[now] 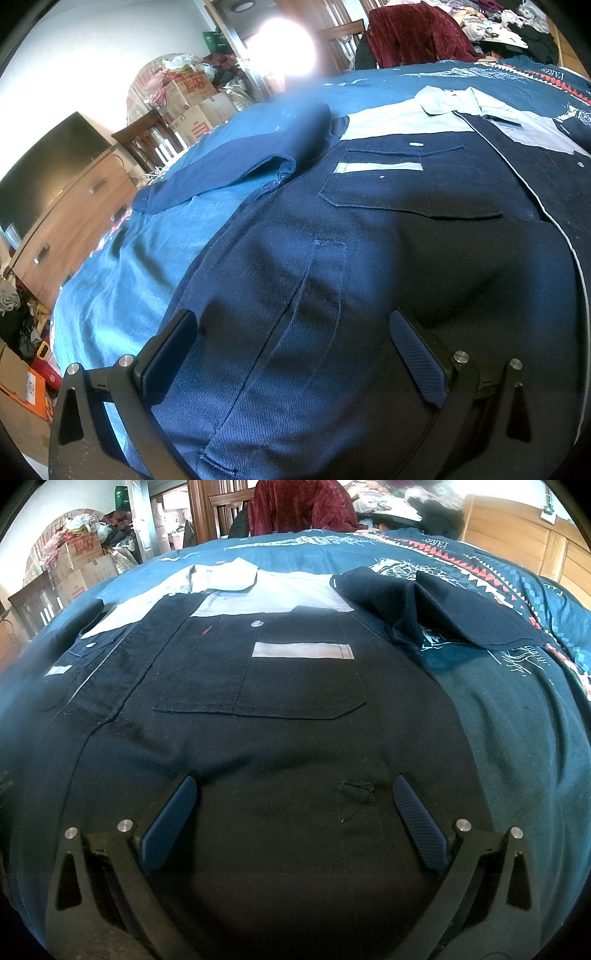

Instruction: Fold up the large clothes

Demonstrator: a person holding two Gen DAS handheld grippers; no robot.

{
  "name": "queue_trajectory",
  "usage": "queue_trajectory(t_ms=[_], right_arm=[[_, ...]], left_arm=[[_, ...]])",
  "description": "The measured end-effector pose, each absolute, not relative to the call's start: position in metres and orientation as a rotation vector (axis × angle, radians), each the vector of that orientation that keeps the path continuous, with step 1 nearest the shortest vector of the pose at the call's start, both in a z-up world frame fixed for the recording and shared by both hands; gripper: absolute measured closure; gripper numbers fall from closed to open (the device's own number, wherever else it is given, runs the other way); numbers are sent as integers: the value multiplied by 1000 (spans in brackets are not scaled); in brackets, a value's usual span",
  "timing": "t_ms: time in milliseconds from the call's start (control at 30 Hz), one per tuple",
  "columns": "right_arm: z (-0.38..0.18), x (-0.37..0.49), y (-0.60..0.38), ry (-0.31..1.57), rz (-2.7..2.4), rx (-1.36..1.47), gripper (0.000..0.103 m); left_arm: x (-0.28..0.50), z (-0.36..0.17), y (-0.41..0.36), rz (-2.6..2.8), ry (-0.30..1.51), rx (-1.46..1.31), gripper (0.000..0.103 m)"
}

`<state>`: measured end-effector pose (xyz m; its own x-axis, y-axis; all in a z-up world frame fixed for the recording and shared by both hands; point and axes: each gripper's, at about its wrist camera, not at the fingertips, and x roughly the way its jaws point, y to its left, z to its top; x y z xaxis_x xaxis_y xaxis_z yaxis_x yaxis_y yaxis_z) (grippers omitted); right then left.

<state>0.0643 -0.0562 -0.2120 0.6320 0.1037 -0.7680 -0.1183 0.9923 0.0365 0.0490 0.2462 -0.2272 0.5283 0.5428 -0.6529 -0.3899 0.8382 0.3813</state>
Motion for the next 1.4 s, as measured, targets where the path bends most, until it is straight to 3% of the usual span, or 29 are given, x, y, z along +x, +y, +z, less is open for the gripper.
queue_trajectory(t_ms=[1400], right_arm=[[-215,67,-59,873,133,-17,0]], left_arm=[[49,-229,245,564,846,197,0]])
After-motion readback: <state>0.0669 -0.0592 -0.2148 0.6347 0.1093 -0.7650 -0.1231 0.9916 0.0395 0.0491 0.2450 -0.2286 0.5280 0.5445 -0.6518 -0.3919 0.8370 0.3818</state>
